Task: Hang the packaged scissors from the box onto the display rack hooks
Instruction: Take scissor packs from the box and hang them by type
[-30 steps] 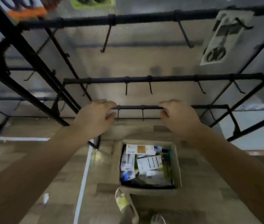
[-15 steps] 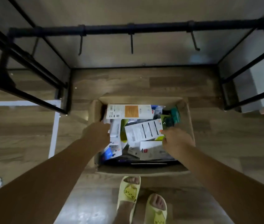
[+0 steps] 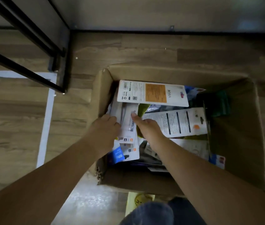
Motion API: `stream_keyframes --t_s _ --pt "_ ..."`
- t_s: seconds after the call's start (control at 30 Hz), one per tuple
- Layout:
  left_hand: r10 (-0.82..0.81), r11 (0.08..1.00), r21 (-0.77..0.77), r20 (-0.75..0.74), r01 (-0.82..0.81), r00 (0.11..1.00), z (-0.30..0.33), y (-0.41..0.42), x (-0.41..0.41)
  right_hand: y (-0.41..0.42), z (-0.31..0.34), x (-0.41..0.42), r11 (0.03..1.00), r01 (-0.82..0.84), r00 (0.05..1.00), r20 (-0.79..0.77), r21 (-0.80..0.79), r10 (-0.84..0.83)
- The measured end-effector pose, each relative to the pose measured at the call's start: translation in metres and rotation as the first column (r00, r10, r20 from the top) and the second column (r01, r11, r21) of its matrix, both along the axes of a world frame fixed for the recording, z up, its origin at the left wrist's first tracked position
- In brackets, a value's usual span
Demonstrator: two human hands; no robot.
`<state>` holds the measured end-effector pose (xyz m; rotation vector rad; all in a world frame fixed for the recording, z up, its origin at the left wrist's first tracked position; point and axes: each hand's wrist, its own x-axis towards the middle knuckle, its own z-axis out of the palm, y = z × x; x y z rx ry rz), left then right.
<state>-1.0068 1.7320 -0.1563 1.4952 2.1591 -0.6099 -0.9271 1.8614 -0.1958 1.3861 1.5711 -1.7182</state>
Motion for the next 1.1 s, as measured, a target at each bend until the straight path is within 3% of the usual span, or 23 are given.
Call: stream_keyframes --t_s 0.1,0.17,0.27,0.43,0.5,0.6,0.7,0.8,0.9,1.1 --pt "-0.007 1.000 -0.020 0.051 0.008 0.999 0.002 -0.003 -0.002 -0.011 -0.004 -0.021 0.948 0.241 0.969 -0.004 -0.207 -0.247" --pt "-0.127 0.986 0.120 0.057 0.119 0.990 0.009 -0.008 -0.005 -0.013 -0.005 -0.030 0.904 0.324 0.944 0.033 -0.278 -0.328" --pt "-0.224 0.944 0.258 0.038 0.207 0.974 0.021 -0.017 -0.010 -0.013 -0.010 -0.034 0.859 0.346 0.935 0.060 -0.378 -0.350" --pt "-0.247 0.924 0.312 0.044 0.222 0.968 0.017 -0.032 -0.015 -0.015 -0.013 -0.034 0.815 0.298 0.945 0.035 -0.497 -0.325" --pt "-0.236 0.925 0.320 0.057 0.206 0.970 0.015 -0.033 -0.017 -0.018 -0.015 -0.037 0.850 0.288 0.947 0.000 -0.442 -0.321" --pt "-0.214 0.923 0.346 0.096 0.169 0.972 0.012 -0.034 -0.016 -0.023 -0.022 -0.036 0.943 0.286 0.956 -0.019 -0.171 -0.293" --pt "-0.183 0.917 0.383 0.145 0.115 0.972 0.016 -0.032 -0.013 -0.017 -0.021 -0.030 0.956 0.270 0.961 -0.030 -0.115 -0.275" --pt "-0.054 0.885 0.462 0.215 -0.053 0.975 0.027 -0.031 -0.007 -0.005 -0.010 -0.018 0.970 0.197 0.979 -0.031 -0.139 -0.203" --pt "0.170 0.773 0.534 0.345 -0.342 0.923 0.042 -0.032 0.005 0.004 0.014 0.001 0.955 0.208 0.977 0.006 -0.212 -0.212" --pt "0.538 0.588 0.360 0.494 -0.724 0.683 0.091 -0.022 0.032 0.018 0.082 0.038 0.894 0.237 0.967 0.004 -0.380 -0.255"
